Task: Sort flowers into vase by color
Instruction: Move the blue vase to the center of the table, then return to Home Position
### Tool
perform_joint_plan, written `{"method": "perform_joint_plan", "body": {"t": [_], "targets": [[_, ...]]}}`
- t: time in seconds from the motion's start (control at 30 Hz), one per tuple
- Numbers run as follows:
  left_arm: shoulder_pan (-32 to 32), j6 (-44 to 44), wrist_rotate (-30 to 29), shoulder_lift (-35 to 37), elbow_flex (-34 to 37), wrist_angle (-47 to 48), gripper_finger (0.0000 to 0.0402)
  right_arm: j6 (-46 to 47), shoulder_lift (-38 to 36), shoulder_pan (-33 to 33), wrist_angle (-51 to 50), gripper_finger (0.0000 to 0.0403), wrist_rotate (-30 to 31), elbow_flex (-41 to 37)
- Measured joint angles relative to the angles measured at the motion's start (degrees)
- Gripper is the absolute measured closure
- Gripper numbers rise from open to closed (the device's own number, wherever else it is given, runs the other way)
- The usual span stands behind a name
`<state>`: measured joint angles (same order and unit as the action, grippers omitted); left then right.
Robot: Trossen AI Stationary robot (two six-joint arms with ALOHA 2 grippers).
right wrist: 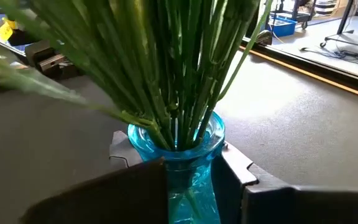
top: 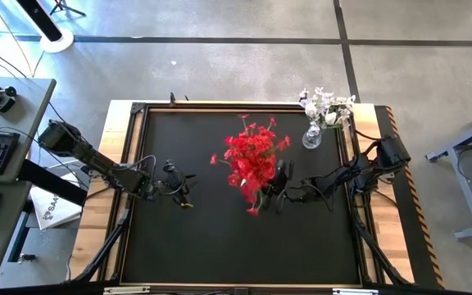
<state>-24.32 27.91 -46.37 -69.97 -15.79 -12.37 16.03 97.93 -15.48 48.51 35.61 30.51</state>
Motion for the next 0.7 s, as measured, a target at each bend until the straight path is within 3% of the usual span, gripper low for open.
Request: {"method": "perform_joint_plan", "body": {"t": [0.13,0.5,0.6,0.7], "targets": [[0.0,0.4,0.9,0.0,0.0,-0.7,0.0298,0.6,0.0,0.1,0.4,0.0336,-0.9,0.0],[0.0,0.3,2.1,0.0,0.0,-1.6,0.0298,-1.0,-3.2,0.4,-1.8,0.0148,-8.4,-0.2],[0.0,0.4,3.7,0.0,0.0,-1.8,0.0298,0.6,-5.7,0.6,-6.4,0.0126,-8.7,-0.2],[0.0,0.9,5.3,0.0,0.0,-2.3,0.0298,1.0,-9.5,0.9,-12.5,0.012,-12.9,-0.3]]}}
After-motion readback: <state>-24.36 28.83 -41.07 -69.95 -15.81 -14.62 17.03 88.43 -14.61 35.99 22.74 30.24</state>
